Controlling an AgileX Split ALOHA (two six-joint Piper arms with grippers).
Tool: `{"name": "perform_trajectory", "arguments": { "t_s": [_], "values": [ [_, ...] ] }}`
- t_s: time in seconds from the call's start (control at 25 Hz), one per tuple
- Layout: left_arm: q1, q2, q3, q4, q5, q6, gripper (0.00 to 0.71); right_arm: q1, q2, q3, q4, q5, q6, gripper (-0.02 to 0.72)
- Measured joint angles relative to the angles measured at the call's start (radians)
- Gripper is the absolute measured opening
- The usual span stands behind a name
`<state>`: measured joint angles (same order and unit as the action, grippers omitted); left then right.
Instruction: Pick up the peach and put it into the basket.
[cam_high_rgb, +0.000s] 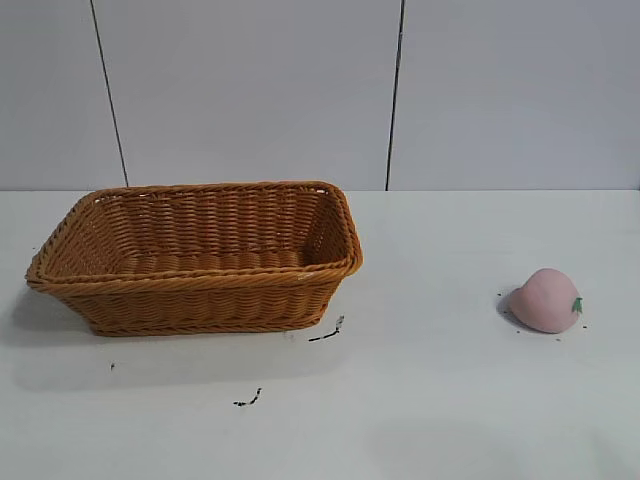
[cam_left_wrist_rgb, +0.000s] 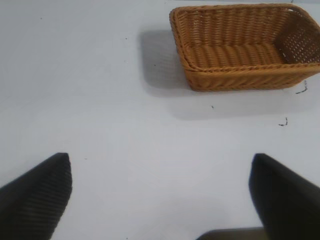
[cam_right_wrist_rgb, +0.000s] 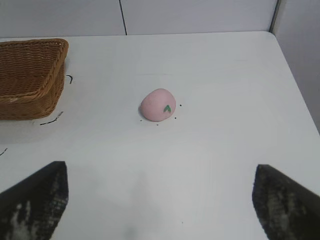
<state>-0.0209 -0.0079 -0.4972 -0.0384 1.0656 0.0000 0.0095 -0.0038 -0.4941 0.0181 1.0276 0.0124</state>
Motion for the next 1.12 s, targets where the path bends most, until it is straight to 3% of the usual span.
{"name": "perform_trajectory", "arguments": {
  "t_s": [0.52, 0.84, 1.12],
  "values": [
    [0.0, 0.0, 0.0, 0.0, 0.0, 0.0, 0.693, 0.0, 0.062, -0.029, 0.0, -0.001, 0.0, 0.695],
    [0.0, 0.0, 0.0, 0.0, 0.0, 0.0, 0.693, 0.0, 0.573, -0.247, -0.003, -0.074, 0.001, 0.695],
    [0.0, 0.0, 0.0, 0.0, 0.0, 0.0, 0.693, 0.0, 1.109, -0.454, -0.003, -0.08, 0.001, 0.695]
  ]
}}
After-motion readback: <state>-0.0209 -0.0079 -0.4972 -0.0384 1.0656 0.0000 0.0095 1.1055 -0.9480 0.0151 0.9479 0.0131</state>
